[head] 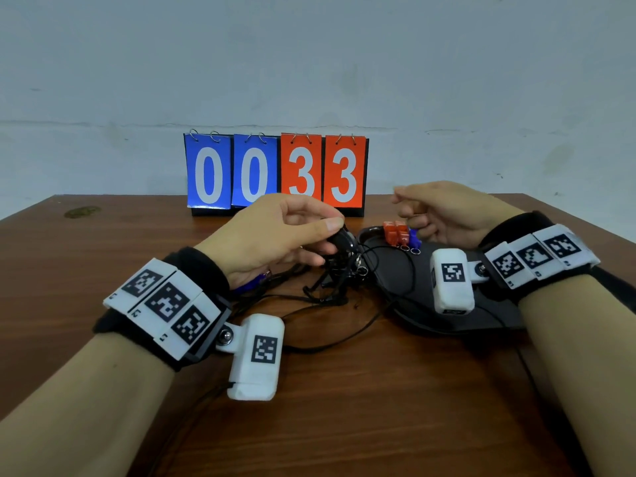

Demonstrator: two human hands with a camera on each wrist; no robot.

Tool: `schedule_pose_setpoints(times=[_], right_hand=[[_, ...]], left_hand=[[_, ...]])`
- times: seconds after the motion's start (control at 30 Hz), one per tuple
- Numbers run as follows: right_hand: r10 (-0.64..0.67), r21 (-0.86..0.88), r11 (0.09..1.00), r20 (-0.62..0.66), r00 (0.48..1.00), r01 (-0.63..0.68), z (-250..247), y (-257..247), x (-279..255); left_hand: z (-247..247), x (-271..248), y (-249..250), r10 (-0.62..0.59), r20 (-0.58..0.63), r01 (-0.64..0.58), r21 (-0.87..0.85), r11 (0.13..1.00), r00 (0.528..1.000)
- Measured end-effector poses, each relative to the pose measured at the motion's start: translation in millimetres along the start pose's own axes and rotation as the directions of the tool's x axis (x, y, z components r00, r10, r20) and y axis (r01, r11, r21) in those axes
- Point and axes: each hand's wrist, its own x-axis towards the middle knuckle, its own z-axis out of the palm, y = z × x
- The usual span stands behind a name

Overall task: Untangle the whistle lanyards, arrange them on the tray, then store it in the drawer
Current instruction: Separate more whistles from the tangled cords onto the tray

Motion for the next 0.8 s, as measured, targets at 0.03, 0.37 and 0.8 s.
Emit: schedule_pose_setpoints(times=[0.03, 0.37, 0.8], right_hand=[[-0.024, 0.014, 1.0, 0.042, 0.999, 0.023, 6, -4, -4], [-0.035, -0.085, 0.994, 0.384, 0.923, 0.073, 48, -8, -24], [-0.106, 0.213, 0.975, 0.193, 0.975, 0.064, 9, -2, -9]], left_hand=[[0, 1, 0, 0.024, -0.037, -0.024, 0.001, 1.0, 0.999], [0, 5, -2, 0.171, -0.23, -0.162, 0.058, 0.985, 0.958], [2, 4, -4, -0.022, -0.189, 0.054, 0.169, 0.984, 0.982]])
